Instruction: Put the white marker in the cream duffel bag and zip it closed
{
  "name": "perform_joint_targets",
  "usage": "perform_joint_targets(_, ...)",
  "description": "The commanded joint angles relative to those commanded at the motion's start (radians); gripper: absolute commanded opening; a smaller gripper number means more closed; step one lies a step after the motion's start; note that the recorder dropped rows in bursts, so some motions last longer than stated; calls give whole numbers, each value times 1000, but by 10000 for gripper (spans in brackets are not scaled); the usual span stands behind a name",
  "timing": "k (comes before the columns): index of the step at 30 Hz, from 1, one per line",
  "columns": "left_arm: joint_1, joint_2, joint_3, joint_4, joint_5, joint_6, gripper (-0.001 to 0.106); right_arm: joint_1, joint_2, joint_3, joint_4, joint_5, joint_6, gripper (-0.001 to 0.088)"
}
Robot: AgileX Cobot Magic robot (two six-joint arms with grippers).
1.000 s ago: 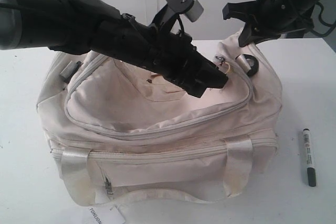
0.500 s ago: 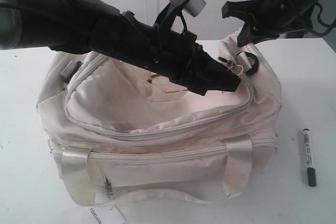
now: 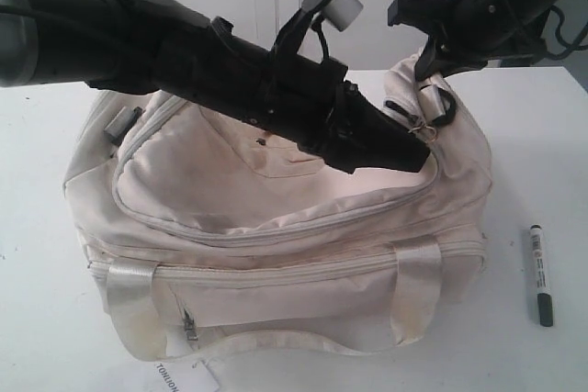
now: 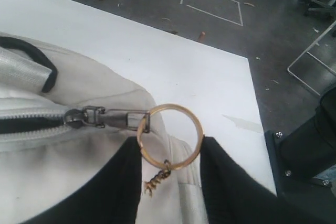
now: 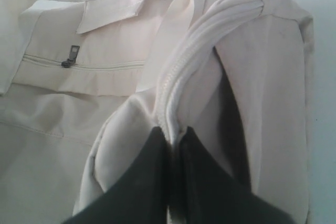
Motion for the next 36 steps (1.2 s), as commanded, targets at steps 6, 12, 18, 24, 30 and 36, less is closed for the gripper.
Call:
perform_joint_targets(6,0,0,0,18,38,-3,0,0,0,0,0,-3,47,0)
perform_joint_targets(12,0,0,0,64,77,-30,0,0,0,0,0,-3,98,0)
perform_joint_targets(18,0,0,0,87,75,-45,0,0,0,0,-2,5,97,0)
perform_joint_targets(24,0,0,0,91,14,-45,0,0,0,0,-2,10,97,0)
perform_joint_targets(30,0,0,0,91,-29,-45,0,0,0,0,-2,43,97,80)
perform_joint_targets(36,0,0,0,91,-31,-45,0,0,-6,0,-2,87,97,295)
